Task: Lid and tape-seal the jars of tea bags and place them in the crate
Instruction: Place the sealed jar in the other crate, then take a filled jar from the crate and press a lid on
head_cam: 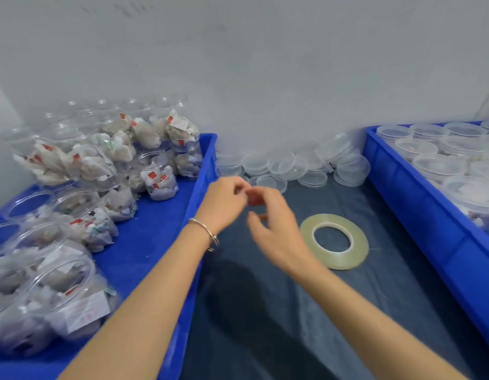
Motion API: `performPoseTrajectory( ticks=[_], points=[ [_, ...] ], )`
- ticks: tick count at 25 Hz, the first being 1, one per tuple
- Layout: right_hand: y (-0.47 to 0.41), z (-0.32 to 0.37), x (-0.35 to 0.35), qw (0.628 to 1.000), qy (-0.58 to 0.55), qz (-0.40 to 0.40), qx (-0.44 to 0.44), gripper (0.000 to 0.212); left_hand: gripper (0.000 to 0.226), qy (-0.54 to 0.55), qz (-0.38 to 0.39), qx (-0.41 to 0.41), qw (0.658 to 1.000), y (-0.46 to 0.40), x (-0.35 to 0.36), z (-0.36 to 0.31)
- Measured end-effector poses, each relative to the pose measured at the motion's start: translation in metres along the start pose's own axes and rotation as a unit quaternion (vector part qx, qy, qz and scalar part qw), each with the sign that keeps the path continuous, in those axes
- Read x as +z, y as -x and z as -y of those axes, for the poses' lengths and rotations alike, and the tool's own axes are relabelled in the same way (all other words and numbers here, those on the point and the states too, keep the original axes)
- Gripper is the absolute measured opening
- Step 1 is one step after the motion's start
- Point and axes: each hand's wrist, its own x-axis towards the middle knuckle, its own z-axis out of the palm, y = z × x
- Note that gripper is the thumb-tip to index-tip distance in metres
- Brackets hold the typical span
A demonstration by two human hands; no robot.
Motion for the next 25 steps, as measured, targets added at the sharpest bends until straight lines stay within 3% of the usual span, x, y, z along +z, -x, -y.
performPoseTrajectory(
  ticks=[4,10,13,16,19,21,25],
  points=[
    [-0.033,0.025,0.082,0.998,-0.021,0.058,0.029,0.056,0.022,-0.012,-0.07,-0.036,0.997,-0.019,-0.052,0.049],
    [-0.061,0.023,0.137,0.971,0.171,0.157,0.064,0.066,0.015,-0.085,-0.021,-0.067,0.994,-0.038,-0.063,0.116],
    [-0.069,0.017,0.141,0.957,0.217,0.184,0.06,0.082,0.033,-0.134,-0.059,-0.022,0.989,-0.062,-0.068,0.123],
    [-0.069,0.014,0.143,0.95,0.228,0.202,0.063,0.085,0.058,-0.24,-0.133,0.052,0.96,-0.107,-0.088,0.107],
    [-0.071,0.01,0.145,0.947,0.236,0.211,0.064,0.086,0.074,-0.251,-0.189,0.027,0.949,-0.16,-0.111,0.082],
    [-0.071,0.01,0.146,0.949,0.223,0.214,0.065,0.087,0.075,-0.242,-0.168,-0.022,0.955,-0.189,-0.121,0.078],
    [-0.07,0.009,0.147,0.95,0.215,0.215,0.068,0.087,0.062,-0.311,-0.025,-0.071,0.947,-0.214,-0.127,0.082]
  ],
)
